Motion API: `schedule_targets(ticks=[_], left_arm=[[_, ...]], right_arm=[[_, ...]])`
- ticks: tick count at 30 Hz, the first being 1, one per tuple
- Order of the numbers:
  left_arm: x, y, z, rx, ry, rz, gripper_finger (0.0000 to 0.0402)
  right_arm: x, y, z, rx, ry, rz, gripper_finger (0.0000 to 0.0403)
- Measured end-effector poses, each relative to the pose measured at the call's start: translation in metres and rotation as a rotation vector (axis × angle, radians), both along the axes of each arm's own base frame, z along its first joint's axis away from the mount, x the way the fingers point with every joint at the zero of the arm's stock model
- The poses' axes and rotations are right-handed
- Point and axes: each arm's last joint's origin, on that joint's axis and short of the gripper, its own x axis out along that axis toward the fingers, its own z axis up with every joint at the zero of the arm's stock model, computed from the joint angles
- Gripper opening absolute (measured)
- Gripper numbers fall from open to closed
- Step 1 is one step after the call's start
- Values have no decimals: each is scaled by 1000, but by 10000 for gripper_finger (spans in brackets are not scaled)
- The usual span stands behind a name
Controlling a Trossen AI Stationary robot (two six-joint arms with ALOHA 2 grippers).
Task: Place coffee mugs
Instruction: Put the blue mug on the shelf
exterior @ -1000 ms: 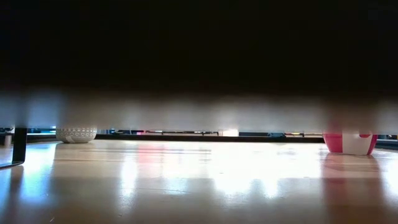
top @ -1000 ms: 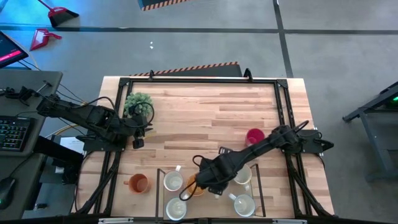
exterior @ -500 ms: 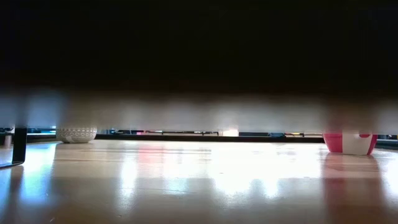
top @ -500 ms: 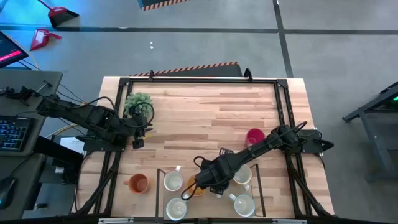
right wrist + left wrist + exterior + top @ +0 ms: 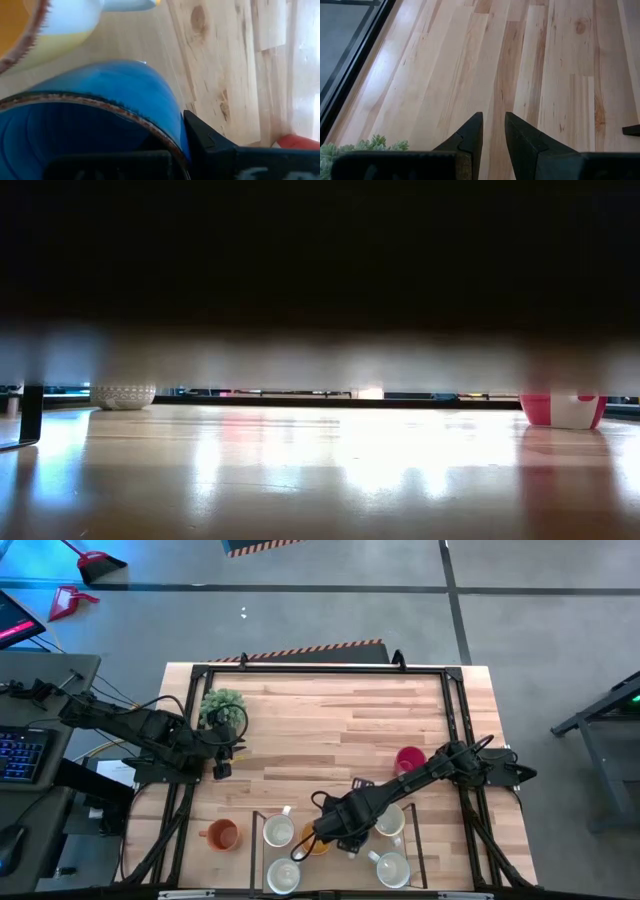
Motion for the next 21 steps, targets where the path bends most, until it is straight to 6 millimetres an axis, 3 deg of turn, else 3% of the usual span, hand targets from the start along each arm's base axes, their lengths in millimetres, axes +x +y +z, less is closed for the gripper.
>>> schedule_targets(ticks=[21], left_arm=[[0, 0, 0, 0, 0, 0, 71]], right_arm=[[1, 1, 0, 21, -2, -19, 0]])
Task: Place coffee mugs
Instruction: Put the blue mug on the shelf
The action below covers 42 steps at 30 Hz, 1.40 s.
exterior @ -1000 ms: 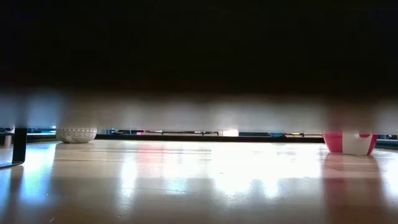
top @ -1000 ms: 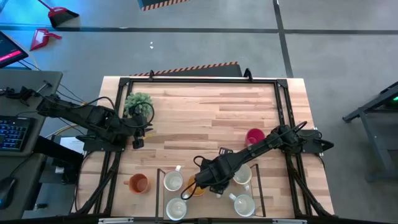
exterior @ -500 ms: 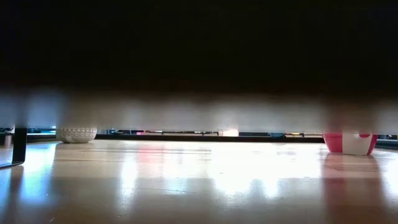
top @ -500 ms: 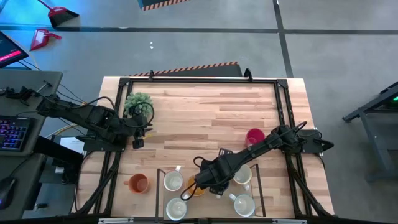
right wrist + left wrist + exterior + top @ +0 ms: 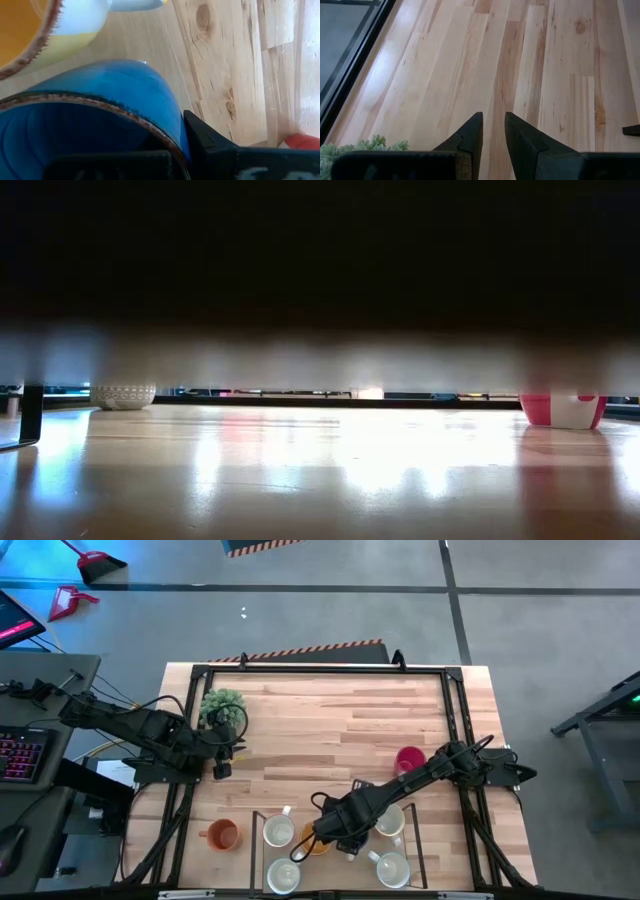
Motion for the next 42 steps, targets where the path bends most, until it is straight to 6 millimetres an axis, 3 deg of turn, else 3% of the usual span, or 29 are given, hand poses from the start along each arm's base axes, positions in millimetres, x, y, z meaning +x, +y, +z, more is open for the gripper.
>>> schedule_targets(ticks=[13, 26, 42], left_arm=[[0, 0, 0, 0, 0, 0, 71], [0, 0, 0, -1, -1, 1, 71], [0, 0, 0, -1, 0, 1, 71]], right_arm=[[0, 0, 0, -11, -4, 2, 1], [0, 0, 1, -3, -3, -5, 84], [-4, -2, 2, -27, 34, -26, 92]])
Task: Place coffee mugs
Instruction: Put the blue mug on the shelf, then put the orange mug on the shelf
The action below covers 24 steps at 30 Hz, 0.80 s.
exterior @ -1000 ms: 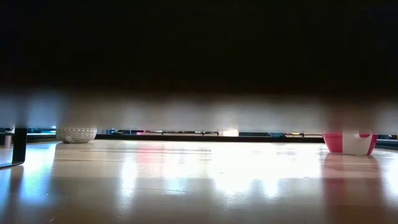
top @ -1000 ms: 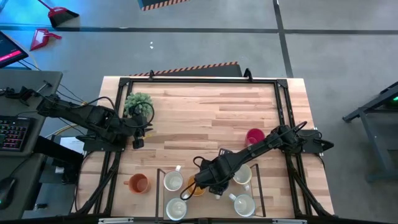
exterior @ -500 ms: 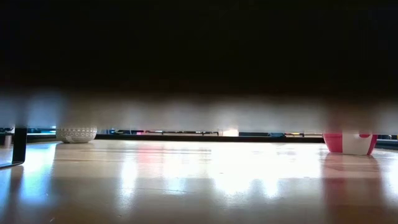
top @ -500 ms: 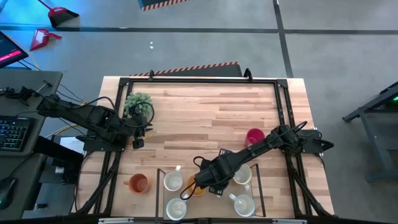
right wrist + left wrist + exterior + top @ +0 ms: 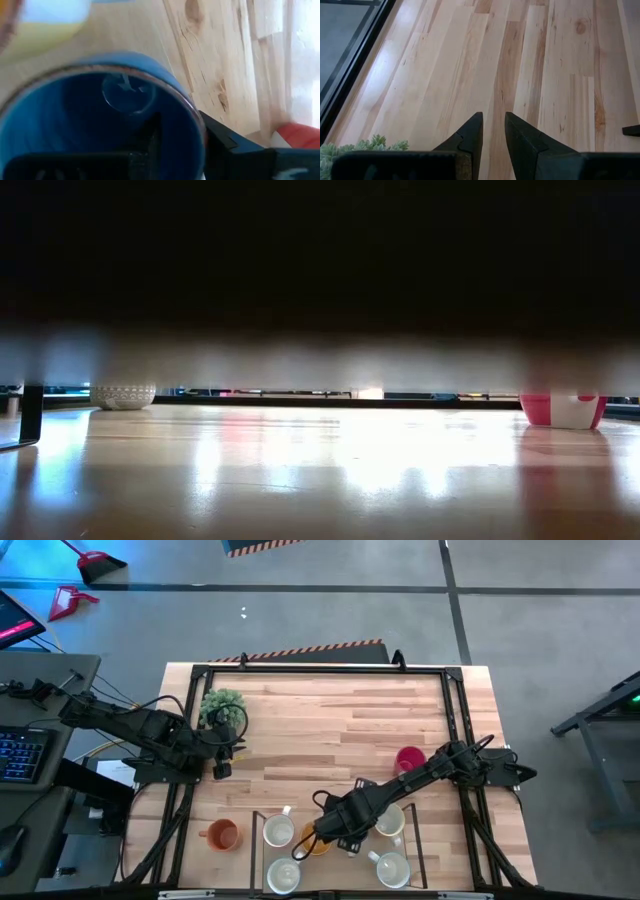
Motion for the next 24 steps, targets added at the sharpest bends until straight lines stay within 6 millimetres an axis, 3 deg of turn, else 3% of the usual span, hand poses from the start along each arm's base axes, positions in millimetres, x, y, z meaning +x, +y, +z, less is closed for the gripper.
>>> schedule_targets(ticks=[12, 24], left_arm=[[0, 0, 0, 0, 0, 0, 71], [0, 0, 0, -15, -5, 17, 71]], right_arm=[[-3, -2, 6, -22, 1, 1, 92], [-4, -8, 84, -61, -297, 19, 92]])
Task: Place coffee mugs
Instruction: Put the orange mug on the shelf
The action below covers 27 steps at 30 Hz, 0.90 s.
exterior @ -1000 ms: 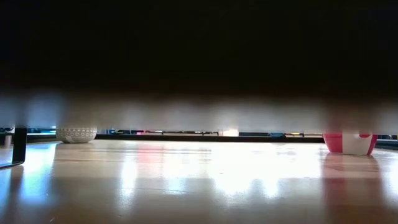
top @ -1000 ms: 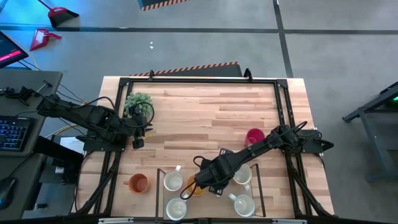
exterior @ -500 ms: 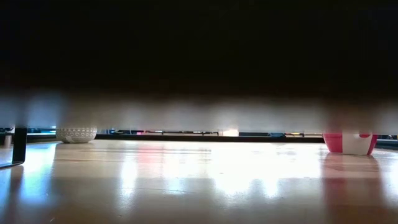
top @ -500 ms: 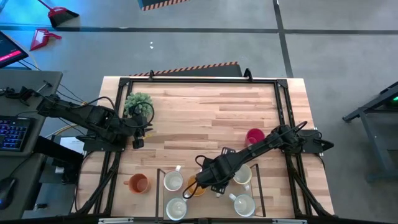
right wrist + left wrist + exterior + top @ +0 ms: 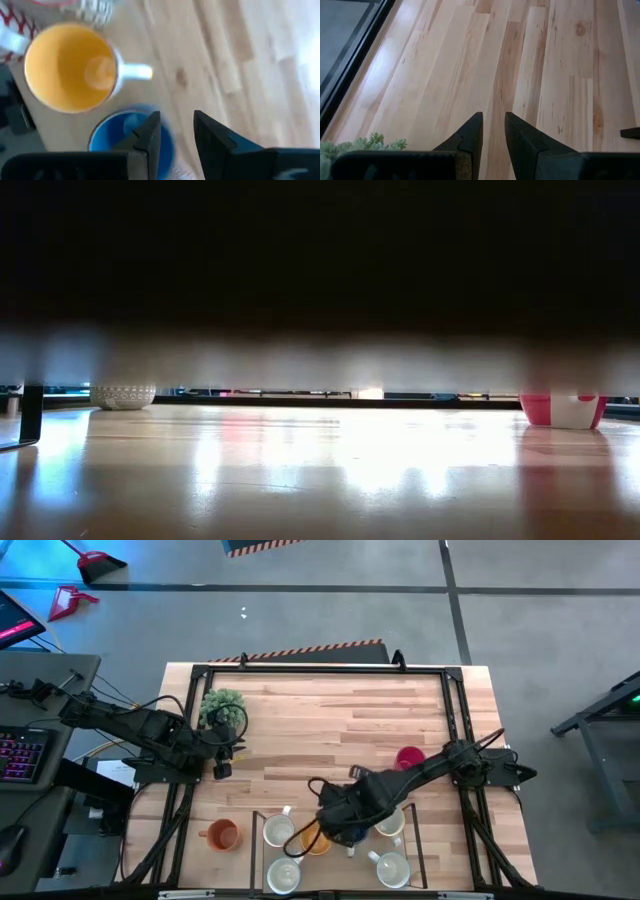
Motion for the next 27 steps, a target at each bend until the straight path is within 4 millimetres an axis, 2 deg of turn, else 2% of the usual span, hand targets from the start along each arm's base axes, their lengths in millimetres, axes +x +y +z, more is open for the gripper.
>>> schedule_targets(ticks=[4, 10, 14, 18, 22, 27], left_arm=[[0, -1, 0, -43, 3, -7, 71], [0, -1, 0, -67, 1, 1, 71], [0, -2, -1, -83, 10, -22, 71], [0, -2, -1, -57, 19, -51, 71], [0, -2, -1, -50, 21, -59, 71], [0, -1, 0, -18, 13, -53, 71]], right_arm=[[-12, -14, 16, -58, -53, -78, 92], [-22, -32, 36, -267, -155, -47, 92], [-40, -66, 57, -329, -208, -138, 92], [-69, -101, 67, -343, -215, -238, 92], [-92, -122, 57, -309, -277, -292, 92], [-116, -134, 23, -185, -421, -237, 92]])
